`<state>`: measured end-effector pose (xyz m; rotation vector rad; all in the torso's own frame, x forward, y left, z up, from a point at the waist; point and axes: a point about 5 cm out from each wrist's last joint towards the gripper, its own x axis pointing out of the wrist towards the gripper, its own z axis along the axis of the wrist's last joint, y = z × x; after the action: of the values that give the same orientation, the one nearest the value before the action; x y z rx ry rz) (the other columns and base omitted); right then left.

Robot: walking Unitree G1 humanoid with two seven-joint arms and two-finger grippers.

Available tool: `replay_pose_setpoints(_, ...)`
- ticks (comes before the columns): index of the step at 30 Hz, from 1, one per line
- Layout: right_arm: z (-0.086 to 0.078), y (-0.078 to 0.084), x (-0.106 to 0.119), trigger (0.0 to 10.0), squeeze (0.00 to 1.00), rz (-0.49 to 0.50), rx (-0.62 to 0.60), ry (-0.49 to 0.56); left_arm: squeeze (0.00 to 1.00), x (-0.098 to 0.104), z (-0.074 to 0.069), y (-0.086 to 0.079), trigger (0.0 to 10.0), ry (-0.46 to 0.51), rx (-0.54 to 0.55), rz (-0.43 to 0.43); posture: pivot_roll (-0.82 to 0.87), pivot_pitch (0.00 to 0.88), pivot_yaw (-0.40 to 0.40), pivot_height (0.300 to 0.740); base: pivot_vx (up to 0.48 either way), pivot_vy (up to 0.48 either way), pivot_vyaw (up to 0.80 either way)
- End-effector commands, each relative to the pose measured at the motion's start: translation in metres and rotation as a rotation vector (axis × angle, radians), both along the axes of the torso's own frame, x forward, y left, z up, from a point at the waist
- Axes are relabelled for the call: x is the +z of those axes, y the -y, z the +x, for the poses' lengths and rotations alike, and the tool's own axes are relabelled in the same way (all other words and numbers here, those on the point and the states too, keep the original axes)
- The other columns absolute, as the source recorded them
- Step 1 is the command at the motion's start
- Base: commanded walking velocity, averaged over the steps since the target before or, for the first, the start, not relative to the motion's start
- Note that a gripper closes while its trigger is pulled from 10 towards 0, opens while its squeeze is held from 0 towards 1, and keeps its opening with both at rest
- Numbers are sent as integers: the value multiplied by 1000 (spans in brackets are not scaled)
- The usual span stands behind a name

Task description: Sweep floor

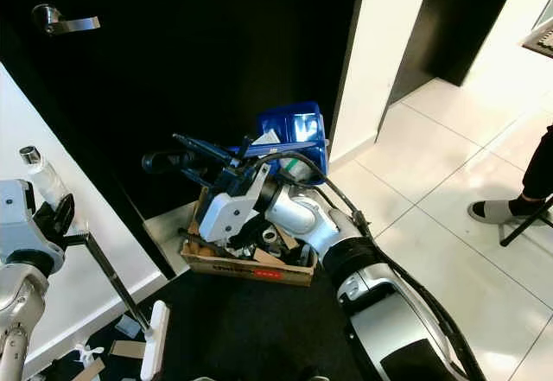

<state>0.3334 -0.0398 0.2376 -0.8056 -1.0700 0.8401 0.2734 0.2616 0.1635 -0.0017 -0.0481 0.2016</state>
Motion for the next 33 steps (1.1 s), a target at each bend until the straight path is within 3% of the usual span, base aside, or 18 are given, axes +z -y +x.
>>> replay_pose_setpoints(1,-5,-4,2,10000,0,-42,52,47,0,-1,-3,1,10000,-2,6,1,86,201,44,740,0,0,0)
replay_pose_setpoints(9,-26,-17,-26,10000,0,-120,183,25,0,0,0,3,10000,2,-2,-3,84,201,46,740,0,0,0)
replay_pose_setpoints(13,-21,-16,-27,10000,0,-104,150,9,0,0,-1,2,10000,1,3,-4,87,202,45,740,0,0,0)
replay_pose_setpoints(15,-27,-20,-34,10000,0,-125,185,-2,0,0,-1,2,10000,0,4,-3,88,203,42,740,0,0,0)
replay_pose_setpoints(22,-9,-4,-27,10000,0,-165,67,0,0,0,-2,2,10000,1,6,-5,84,202,40,740,0,0,0)
replay_pose_setpoints(25,-24,-10,-44,10000,0,-239,170,-6,0,-2,-1,3,10000,-4,4,-5,84,202,40,740,0,0,0)
replay_pose_setpoints(28,-33,-15,-52,10000,0,-248,222,-17,0,-1,1,5,10000,-2,-2,-8,82,197,44,740,0,0,0)
replay_pose_setpoints(31,-9,10,-38,10000,0,-259,73,-14,0,2,2,6,10000,9,-8,-8,84,197,43,740,0,0,0)
replay_pose_setpoints(33,-4,14,-34,10000,0,-256,41,-9,0,1,1,5,10000,8,-6,-7,79,194,40,740,0,0,0)
